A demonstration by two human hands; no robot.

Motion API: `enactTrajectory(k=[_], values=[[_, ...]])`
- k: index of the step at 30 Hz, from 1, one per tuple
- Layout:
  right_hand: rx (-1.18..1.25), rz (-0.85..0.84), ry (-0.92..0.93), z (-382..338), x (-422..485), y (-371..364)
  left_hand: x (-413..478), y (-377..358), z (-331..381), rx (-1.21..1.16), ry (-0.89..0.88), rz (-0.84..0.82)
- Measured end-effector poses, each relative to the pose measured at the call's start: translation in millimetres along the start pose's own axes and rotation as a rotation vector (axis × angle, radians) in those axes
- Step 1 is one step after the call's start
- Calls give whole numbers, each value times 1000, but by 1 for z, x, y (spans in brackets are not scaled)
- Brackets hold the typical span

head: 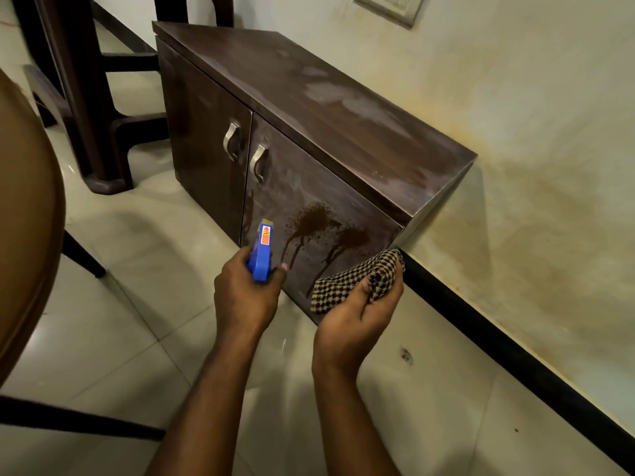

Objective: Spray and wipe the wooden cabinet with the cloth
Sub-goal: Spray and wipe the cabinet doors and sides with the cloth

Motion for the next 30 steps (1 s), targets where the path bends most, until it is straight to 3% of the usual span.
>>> enactTrajectory(k=[9, 14, 30], values=[[-36, -107, -294, 28, -17, 5, -1, 21, -11, -91, 31, 10], [-38, -203, -392, 36, -33, 0, 6, 33, -24, -108, 84, 138], [-8, -263, -394, 43, -35, 2, 12, 34, -59, -151, 208, 291]])
Point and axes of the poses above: each hand's wrist, its own x-axis towards the middle knuckle, its own y-axis out of the back of the hand, z = x × y, the point moved 1 cm from there along x, towards the middle knuckle, and after that the axes turned 1 degree about z, right-handed, at the moved point
